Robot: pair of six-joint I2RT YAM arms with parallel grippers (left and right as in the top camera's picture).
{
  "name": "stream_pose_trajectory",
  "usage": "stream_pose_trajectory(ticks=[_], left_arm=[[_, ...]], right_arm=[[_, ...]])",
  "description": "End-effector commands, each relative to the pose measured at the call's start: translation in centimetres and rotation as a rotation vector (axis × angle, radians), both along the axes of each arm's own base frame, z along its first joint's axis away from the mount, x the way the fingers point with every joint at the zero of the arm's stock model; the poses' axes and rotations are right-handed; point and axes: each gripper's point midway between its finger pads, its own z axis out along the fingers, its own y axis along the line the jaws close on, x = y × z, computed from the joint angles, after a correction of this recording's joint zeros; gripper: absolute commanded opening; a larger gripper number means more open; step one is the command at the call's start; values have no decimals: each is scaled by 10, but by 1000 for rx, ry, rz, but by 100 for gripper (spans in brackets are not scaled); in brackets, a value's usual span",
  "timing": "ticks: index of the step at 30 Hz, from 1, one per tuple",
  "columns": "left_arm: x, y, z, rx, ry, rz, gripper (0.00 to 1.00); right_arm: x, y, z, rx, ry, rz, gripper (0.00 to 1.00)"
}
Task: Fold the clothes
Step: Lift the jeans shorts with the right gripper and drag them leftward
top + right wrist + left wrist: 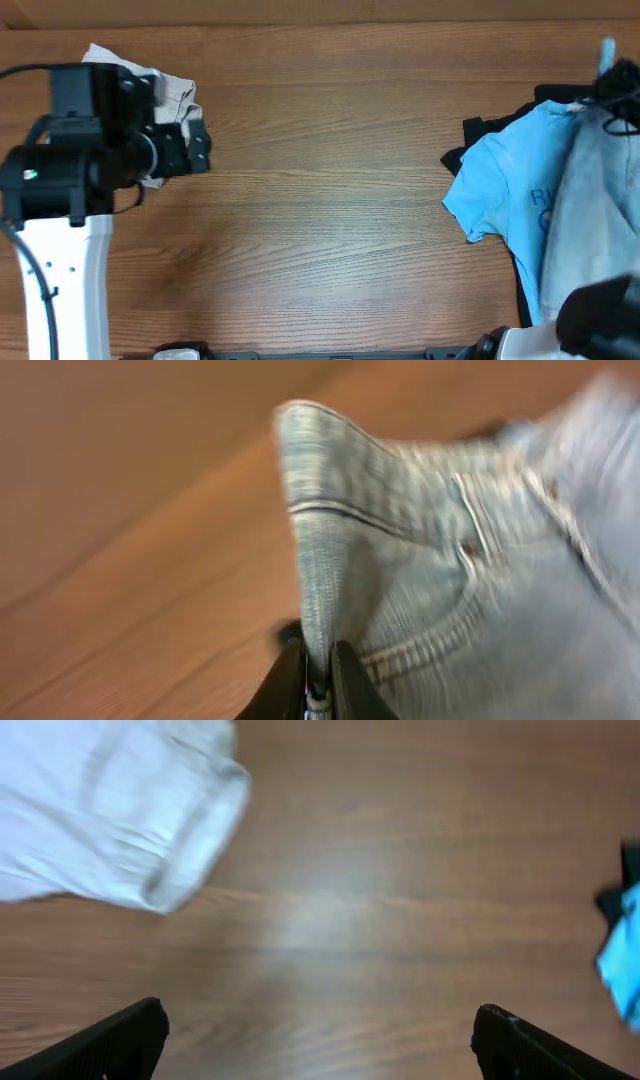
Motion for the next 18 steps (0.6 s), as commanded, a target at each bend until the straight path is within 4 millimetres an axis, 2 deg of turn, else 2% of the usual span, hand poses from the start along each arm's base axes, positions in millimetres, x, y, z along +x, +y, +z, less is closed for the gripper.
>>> stream_pose_trajectory(ticks=[1,3,5,9,10,11,12,14,15,18], left_arm=[[4,26,42,-1,-116,129,100],[4,36,59,5,-162,157,100],[2,43,75,11,-209,181,100],[0,49,98,42,-276,178,100],[-1,49,104,58,-293,163,100],[-2,49,109,69,-308,153,100],[-2,49,113,80,-320,144,100],[-2,49,117,102,-336,123,100],[-2,49,118,108,-339,116,100],[-2,46,115,103,-329,101,100]], right_arm=[[-8,106,96,-6,-228,309,4],[-18,158,115,-5,-266,431,4],[-33,216,121,11,-276,573,4],[-80,336,103,66,-200,894,5],[-93,362,96,72,-173,965,13],[-108,390,86,57,-141,1033,39],[-116,407,77,24,-120,1061,57],[-118,420,64,-79,-107,1039,78],[-114,419,61,-134,-108,1005,80],[-97,399,61,-244,-120,864,81]])
